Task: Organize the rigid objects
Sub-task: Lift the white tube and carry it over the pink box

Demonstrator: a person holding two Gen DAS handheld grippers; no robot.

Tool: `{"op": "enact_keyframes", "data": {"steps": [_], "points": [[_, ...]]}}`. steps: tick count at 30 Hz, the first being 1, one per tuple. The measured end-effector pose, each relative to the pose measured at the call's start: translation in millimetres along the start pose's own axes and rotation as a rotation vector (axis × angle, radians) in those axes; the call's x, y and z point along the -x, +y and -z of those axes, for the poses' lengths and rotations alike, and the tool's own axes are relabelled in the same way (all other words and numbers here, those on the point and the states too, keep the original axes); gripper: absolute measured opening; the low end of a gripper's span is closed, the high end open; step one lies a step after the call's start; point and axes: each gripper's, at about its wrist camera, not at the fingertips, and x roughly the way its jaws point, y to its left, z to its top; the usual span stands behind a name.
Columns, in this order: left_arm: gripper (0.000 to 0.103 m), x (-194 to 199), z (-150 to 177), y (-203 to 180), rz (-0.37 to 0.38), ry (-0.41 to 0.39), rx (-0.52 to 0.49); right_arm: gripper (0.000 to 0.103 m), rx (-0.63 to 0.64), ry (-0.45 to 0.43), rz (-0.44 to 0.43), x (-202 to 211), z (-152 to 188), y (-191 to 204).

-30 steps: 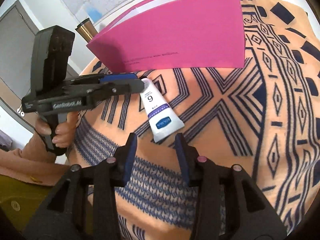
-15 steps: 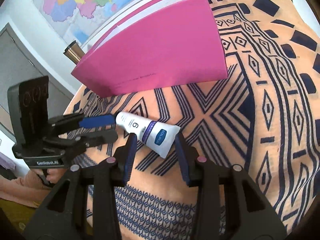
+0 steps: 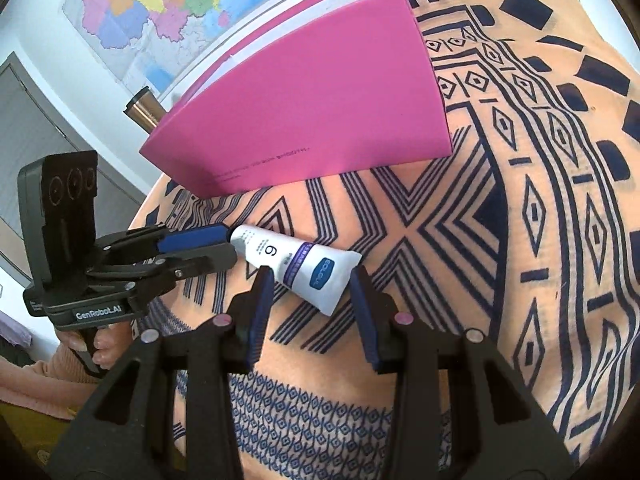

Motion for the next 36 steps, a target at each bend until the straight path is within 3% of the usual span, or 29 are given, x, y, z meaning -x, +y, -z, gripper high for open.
{"op": "enact_keyframes", "data": {"steps": [9,36], "points": [[0.035,4.3,1.3,-5.1,0.003,-0.009,0.02,0.045,-0.003,-0.01,0.001,2.6,-3.9,1.0],[0.036,51.0,-21.0,-19.2,0.011,-0.145,0.014,0.045,0.096,-0.105,0.015,31.5,-32.3,22.4]]}}
